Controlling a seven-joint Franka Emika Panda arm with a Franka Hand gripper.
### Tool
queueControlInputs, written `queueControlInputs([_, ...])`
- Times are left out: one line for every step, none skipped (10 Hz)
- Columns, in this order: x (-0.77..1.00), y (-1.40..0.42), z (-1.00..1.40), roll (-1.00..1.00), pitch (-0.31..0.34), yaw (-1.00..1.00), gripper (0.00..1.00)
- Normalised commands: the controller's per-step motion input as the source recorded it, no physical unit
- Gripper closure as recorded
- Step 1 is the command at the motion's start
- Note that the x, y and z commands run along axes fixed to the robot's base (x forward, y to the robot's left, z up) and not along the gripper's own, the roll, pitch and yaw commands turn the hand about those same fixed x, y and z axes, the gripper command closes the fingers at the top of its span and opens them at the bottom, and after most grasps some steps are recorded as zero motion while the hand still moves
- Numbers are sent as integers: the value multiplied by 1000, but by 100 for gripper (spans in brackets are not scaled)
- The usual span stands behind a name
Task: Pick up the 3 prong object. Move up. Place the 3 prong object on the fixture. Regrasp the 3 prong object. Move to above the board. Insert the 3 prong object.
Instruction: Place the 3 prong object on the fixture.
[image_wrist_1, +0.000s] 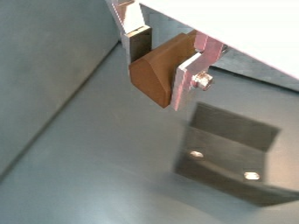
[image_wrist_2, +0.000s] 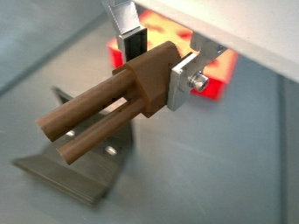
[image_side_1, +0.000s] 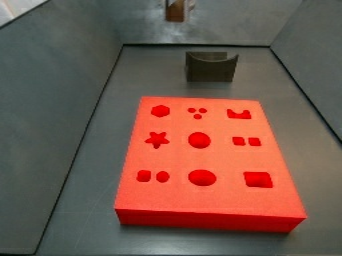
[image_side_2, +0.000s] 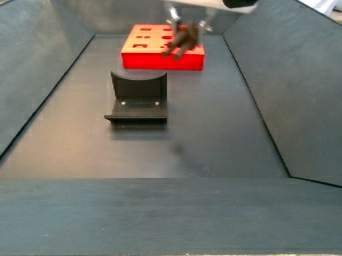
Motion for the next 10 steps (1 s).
queueControlInputs([1000,131,266,-1000,-3,581,100])
queueControlInputs([1000,119,230,-1000,23,551,100])
queueControlInputs([1000,107,168,-1000,75,492,100])
queueControlInputs([1000,100,131,-1000,109,452,100])
queueControlInputs([946,81,78,-1000,155,389,100])
queueControlInputs([874,72,46,-1000,177,356,100])
queueControlInputs([731,59,19,-1000,223,280,100])
queueControlInputs([621,53,7,-1000,262,220,100])
queueControlInputs([516,49,-3,-1000,297,143,100])
queueControlInputs([378,47,-12,-831,288,24,100])
